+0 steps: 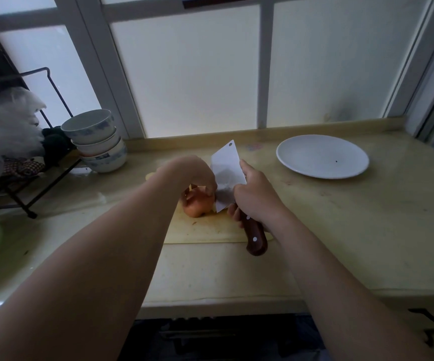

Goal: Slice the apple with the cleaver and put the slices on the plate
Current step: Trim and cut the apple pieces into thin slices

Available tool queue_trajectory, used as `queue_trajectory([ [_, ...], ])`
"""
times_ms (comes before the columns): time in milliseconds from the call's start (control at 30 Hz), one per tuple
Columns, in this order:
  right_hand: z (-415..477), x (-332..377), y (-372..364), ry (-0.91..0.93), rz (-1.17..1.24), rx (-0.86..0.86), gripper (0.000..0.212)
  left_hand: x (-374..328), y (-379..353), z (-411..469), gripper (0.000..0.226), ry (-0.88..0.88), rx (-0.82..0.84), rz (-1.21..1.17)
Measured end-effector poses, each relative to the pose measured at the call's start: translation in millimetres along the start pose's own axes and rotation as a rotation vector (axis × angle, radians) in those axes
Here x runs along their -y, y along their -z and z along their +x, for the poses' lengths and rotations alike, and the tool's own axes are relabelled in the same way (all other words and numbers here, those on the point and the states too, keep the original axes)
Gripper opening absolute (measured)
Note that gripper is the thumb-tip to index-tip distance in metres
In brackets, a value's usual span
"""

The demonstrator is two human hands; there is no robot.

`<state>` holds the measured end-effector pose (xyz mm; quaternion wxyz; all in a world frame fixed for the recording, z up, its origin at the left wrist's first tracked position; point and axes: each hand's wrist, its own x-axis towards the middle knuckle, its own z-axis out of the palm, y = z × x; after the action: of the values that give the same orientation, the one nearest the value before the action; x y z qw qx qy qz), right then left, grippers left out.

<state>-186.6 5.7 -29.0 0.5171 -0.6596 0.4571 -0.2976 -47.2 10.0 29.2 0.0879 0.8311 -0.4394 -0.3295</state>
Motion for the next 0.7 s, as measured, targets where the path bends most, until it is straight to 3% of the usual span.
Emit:
queue_trajectory([
  [700, -11.3, 12.3, 0.4, -0.02, -0.03, 0.0, 0.092, 0.4, -1.4, 1.0, 0.053, -0.005, 0.013, 0.03],
])
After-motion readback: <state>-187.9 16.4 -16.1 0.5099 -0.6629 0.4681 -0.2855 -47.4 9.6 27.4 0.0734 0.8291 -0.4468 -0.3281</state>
